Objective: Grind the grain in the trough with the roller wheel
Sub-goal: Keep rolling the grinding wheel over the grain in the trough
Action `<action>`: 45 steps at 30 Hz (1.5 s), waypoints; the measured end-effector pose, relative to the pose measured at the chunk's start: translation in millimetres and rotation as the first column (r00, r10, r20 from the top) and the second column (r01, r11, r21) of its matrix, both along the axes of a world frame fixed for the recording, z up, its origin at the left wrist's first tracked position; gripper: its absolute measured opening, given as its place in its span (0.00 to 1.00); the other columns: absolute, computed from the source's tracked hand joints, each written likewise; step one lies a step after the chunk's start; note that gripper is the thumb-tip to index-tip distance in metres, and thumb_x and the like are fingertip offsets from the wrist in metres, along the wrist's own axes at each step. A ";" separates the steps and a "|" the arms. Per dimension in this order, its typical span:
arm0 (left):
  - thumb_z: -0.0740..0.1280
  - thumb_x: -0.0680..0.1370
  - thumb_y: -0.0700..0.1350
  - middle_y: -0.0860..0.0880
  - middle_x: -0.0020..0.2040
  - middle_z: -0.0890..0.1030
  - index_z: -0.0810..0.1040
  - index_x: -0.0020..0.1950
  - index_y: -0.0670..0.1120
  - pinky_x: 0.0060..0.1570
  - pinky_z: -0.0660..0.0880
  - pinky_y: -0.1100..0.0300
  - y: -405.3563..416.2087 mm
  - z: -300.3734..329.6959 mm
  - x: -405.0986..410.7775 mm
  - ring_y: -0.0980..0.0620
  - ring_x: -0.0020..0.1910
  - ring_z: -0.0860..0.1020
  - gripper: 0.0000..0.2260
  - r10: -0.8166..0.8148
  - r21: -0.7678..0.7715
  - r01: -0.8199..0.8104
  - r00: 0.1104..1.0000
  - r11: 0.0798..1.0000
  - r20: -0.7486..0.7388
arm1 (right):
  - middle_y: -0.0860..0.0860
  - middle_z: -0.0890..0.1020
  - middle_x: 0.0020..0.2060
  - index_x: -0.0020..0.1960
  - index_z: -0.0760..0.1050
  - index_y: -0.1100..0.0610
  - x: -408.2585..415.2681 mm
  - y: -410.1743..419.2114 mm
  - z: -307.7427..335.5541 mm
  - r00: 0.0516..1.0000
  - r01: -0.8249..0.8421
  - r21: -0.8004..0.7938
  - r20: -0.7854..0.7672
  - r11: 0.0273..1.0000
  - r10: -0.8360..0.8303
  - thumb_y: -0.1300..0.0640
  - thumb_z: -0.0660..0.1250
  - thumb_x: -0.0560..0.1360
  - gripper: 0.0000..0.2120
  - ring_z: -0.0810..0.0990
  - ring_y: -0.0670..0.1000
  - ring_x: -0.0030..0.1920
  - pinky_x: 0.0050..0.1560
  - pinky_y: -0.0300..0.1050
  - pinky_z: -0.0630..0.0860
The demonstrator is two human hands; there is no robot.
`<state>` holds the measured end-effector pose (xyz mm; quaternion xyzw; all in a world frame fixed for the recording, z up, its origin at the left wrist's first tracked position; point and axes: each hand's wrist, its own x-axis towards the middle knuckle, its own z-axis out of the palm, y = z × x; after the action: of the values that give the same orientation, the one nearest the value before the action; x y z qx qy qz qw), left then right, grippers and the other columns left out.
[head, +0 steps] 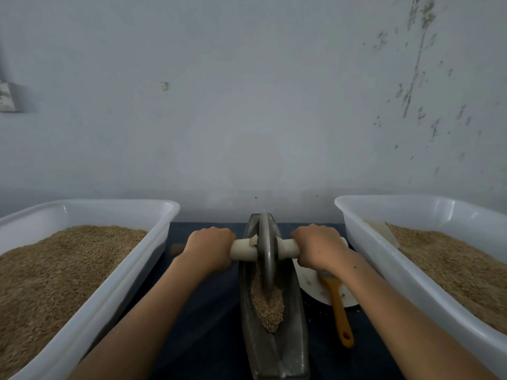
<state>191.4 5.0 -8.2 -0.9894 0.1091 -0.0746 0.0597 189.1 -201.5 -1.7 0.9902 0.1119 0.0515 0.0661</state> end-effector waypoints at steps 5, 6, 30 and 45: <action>0.72 0.71 0.47 0.47 0.52 0.82 0.76 0.60 0.49 0.47 0.72 0.56 1.9 8.1 -2.8 0.49 0.50 0.79 0.18 0.001 -0.005 -0.002 0.957 1.000 -0.291 | 0.51 0.79 0.48 0.61 0.74 0.55 -4.6 -4.1 8.3 0.963 0.006 0.016 -0.269 1.000 -0.001 0.56 0.72 0.71 0.19 0.78 0.50 0.44 0.36 0.40 0.69; 0.72 0.71 0.47 0.47 0.51 0.82 0.76 0.60 0.48 0.47 0.72 0.56 2.1 8.3 -2.7 0.49 0.49 0.80 0.18 -0.001 -0.014 -0.004 0.952 1.000 -0.306 | 0.51 0.79 0.47 0.61 0.74 0.55 -4.6 -4.0 8.3 0.958 0.014 0.029 -0.288 0.999 -0.005 0.56 0.72 0.71 0.19 0.78 0.50 0.43 0.36 0.39 0.69; 0.72 0.70 0.48 0.50 0.46 0.82 0.77 0.57 0.48 0.41 0.71 0.59 5.4 5.8 -0.7 0.52 0.43 0.80 0.16 -0.027 -0.053 0.010 0.947 0.999 -0.321 | 0.52 0.80 0.49 0.62 0.74 0.54 -1.9 -4.2 7.0 0.955 0.003 0.046 -0.296 0.999 0.011 0.56 0.72 0.70 0.21 0.78 0.50 0.45 0.39 0.41 0.71; 0.67 0.75 0.50 0.50 0.54 0.79 0.73 0.60 0.51 0.46 0.68 0.57 4.5 -7.0 6.6 0.50 0.52 0.77 0.14 -0.063 -0.030 0.066 0.995 0.997 0.081 | 0.50 0.81 0.49 0.57 0.75 0.52 5.1 -0.4 -3.8 0.997 -0.043 0.011 0.058 0.999 0.042 0.57 0.66 0.74 0.12 0.78 0.51 0.45 0.41 0.43 0.68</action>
<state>198.0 9.4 -15.2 -0.9825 0.1372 -0.1178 0.0453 194.3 -201.9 -5.5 0.9861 0.1306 0.0824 0.0619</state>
